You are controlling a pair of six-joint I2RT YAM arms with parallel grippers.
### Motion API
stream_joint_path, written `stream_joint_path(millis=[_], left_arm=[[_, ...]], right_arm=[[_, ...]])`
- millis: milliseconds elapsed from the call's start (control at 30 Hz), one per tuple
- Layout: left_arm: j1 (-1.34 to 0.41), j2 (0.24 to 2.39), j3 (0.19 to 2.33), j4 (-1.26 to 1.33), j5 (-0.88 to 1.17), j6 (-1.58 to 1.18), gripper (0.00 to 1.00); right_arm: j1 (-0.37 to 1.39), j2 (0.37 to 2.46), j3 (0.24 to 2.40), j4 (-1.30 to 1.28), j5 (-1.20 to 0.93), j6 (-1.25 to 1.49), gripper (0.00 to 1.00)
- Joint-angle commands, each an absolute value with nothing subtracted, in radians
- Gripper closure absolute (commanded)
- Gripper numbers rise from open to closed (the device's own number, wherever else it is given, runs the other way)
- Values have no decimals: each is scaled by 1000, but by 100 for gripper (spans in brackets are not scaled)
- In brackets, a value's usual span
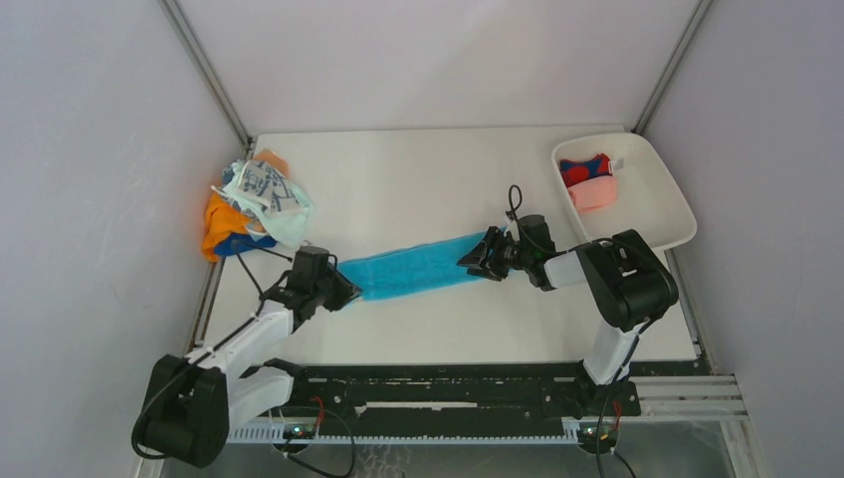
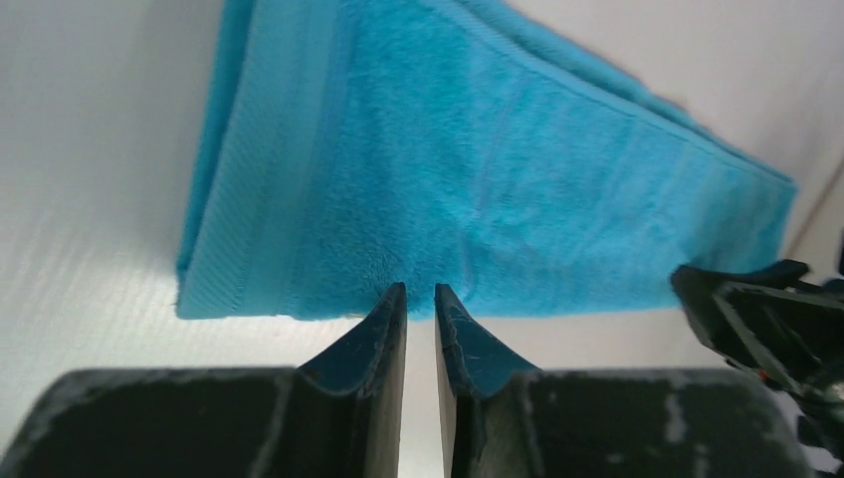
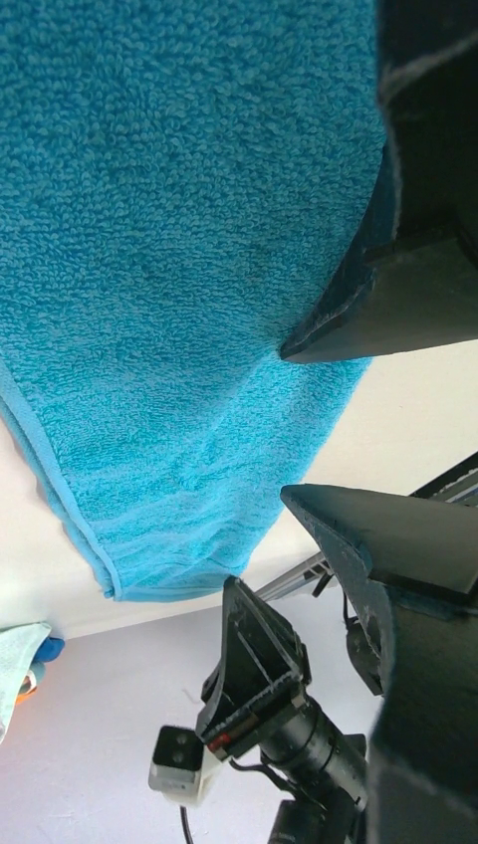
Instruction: Roll the towels
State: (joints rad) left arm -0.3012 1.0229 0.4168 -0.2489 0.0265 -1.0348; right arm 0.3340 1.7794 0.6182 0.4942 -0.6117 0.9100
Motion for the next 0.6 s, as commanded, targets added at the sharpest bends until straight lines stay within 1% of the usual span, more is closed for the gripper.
stream_joint_path(millis=[0,133,267,400,567], left_arm=[[-298,1078,400,-258,-38,-1032,80],[-276,1106,363,-273,-85,-1038,80],[-276,1128,384,-296,-83,-1016,76],[-278,1094,436,-331,-53,-989,70],[-277,1056,558,-437,-64,-914,65]], right_arm=[[326,1783,637,452,-588,863,51],[324,1780,638,442,-583,849,51],[322,1749,656,379,-573,812,51],[315,1675,724,224,-568,702,50],[275,1605,864,-86,-534,519,48]])
